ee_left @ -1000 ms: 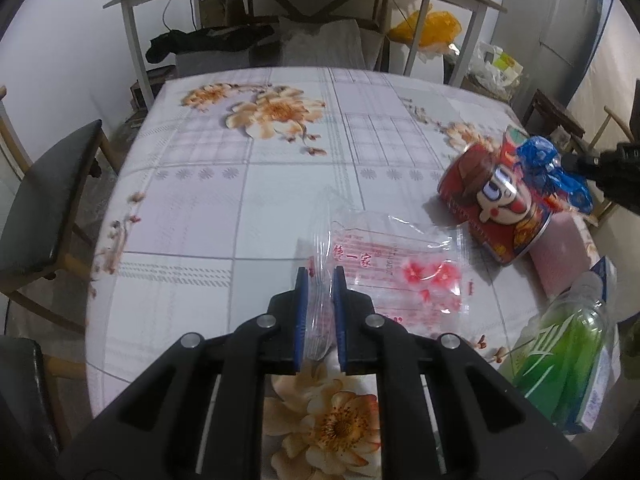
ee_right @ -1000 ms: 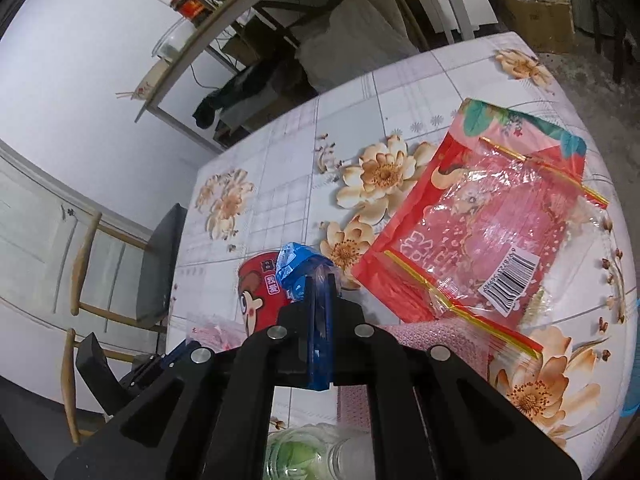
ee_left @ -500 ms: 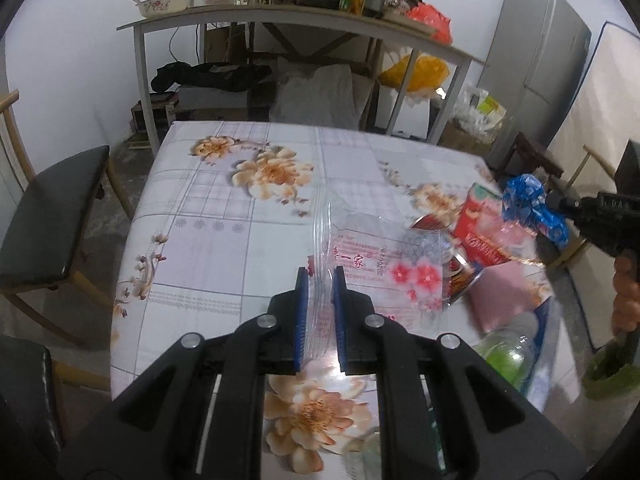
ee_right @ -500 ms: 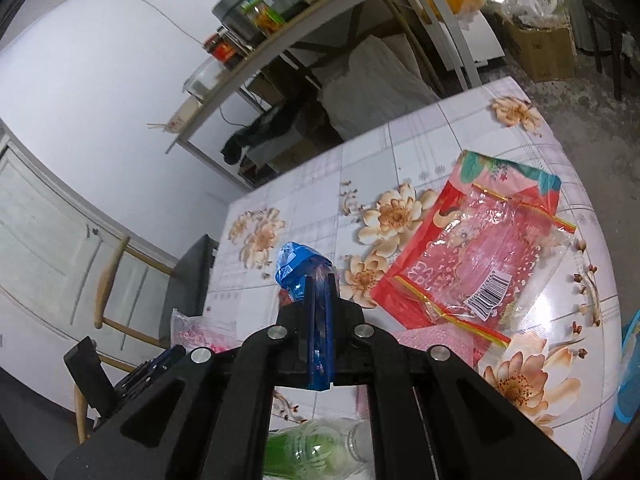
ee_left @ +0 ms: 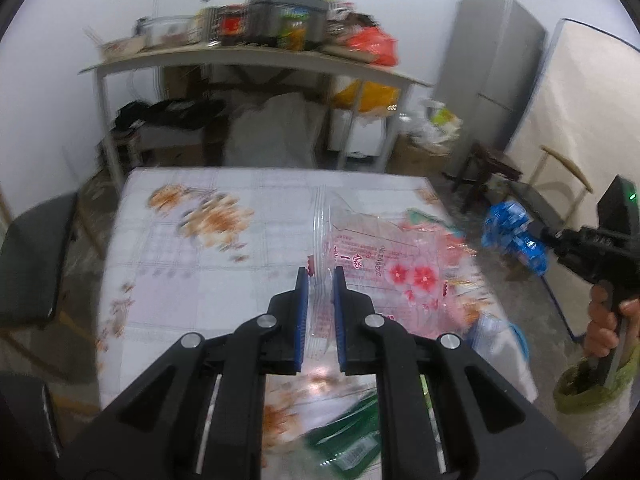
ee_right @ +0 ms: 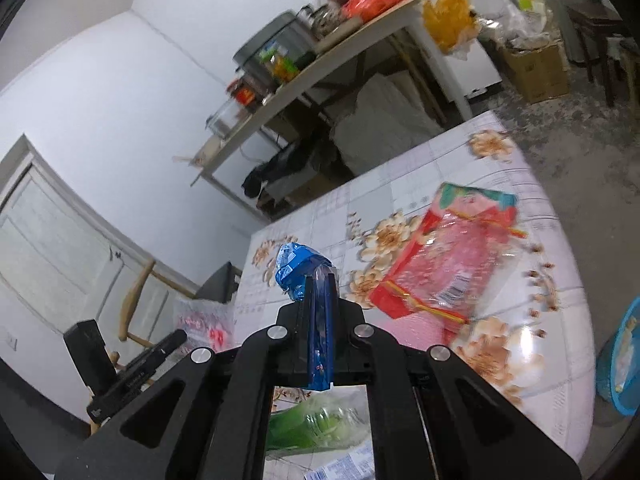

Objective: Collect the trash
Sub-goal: 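Carry the clear bag and blue wrapper with both tools over the blue wastebasket, then open both tools to drop the bag and wrapper into the wastebasket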

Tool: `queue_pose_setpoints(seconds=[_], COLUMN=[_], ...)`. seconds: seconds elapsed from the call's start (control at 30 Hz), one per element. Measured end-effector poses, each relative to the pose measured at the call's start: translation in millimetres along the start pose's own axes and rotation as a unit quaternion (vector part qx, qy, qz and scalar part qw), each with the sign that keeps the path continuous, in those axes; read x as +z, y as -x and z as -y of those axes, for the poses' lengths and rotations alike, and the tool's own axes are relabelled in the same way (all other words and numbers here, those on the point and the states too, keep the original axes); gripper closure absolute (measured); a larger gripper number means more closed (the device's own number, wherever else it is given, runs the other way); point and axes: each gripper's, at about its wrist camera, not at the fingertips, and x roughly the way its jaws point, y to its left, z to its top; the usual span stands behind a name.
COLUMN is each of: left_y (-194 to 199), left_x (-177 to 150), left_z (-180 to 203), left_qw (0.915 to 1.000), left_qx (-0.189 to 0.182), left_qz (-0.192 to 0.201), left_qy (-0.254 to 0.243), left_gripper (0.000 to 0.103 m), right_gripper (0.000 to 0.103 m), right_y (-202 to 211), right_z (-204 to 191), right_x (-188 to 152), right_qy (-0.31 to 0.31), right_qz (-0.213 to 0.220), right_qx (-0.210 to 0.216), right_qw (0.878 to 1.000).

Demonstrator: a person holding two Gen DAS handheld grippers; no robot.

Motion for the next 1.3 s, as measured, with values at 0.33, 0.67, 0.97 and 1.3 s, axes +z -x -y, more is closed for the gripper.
queue_pose_setpoints(seconds=[0.33,0.67,0.97,1.3], left_y=[-55,-153,-229,-256], left_x=[23,-47,-92,-123], left_z=[171,353,459,494], left_qw=[0.9830,0.9320,0.9002,0.8992], left_qx=[-0.121,-0.172,-0.151,-0.182], left_qz=[-0.035,-0.171,-0.236,-0.280], left_qy=[-0.134,-0.269,-0.333,-0.283], left_gripper=[0.092,0.092,0.091,0.033], right_gripper=[0.098,0.098,0.098,0.075], right_y=[151,225,220,200], right_z=[109,255,330,406], right_x=[-38,-134,-137,-140], right_qy=[-0.115,-0.301,-0.351,-0.366], right_qz=[0.129,0.156,0.158,0.135], right_qx=[-0.120,-0.225,-0.260,-0.335], right_qw=[0.978,0.913,0.886,0.857])
